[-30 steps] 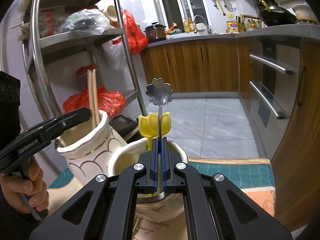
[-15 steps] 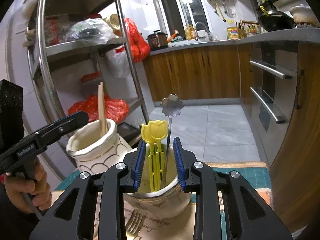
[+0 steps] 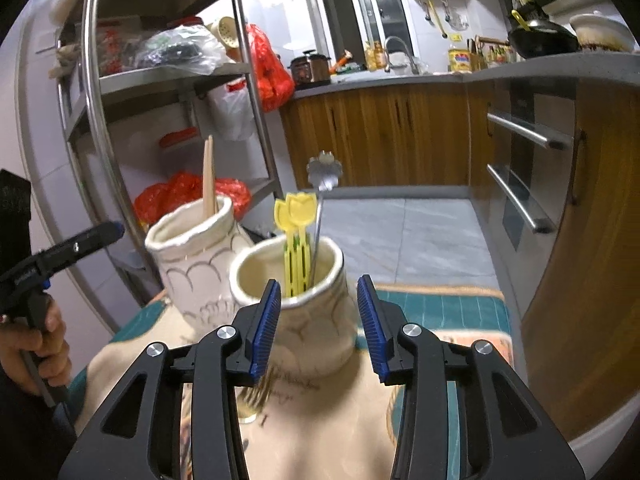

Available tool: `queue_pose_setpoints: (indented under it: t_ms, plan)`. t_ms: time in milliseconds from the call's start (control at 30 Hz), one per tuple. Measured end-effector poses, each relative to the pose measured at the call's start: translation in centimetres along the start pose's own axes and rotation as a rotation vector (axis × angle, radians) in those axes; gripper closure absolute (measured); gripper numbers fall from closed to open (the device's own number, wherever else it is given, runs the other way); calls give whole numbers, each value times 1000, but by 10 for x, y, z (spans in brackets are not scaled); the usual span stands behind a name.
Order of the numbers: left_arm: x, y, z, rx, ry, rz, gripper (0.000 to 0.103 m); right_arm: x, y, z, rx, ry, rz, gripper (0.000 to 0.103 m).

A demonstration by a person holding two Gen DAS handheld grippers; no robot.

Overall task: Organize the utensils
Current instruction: 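Open both tools, releasing the utensils, and move back over the pile, then grasp a chopstick with the left tool while the right tool grasps a gold fork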

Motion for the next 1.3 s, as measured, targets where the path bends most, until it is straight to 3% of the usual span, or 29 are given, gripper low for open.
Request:
queue_pose_setpoints:
  t_ms: [233, 433, 767, 867, 933, 1200, 1300]
  plan:
    - [-45, -7, -1, 12, 146, -27, 46, -22, 10, 10, 13, 60, -19, 61]
    - [-90, -34, -1, 6, 254, -60, 46, -49, 27, 17, 43, 106, -18, 54]
    - [-116, -62, 11, -1, 298, -103, 49, -84, 33, 28, 60, 163, -42, 54]
    - [-121, -67, 6, -10, 327, -99, 59, -85, 34, 30, 73, 162, -44, 54]
    - [-125, -68, 0, -3, 350, -95, 75, -87, 35, 31, 78, 166, -48, 54]
    - [-134, -72, -18, -64, 429, -60, 79, -95, 40, 27, 95, 192, -56, 53]
    - [-133, -68, -19, -45, 433, -57, 88, -97, 46, 26, 92, 205, -36, 53]
Point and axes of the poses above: each gripper's, at about its wrist camera, not at the fingertips, and z roughly against the way its jaws point, y to its left, x to its top, the point moved 6 cm from there along -z, roughly the way its jaws point, and after that the axes turned 6 degrees about x, right-handed, at the moved point
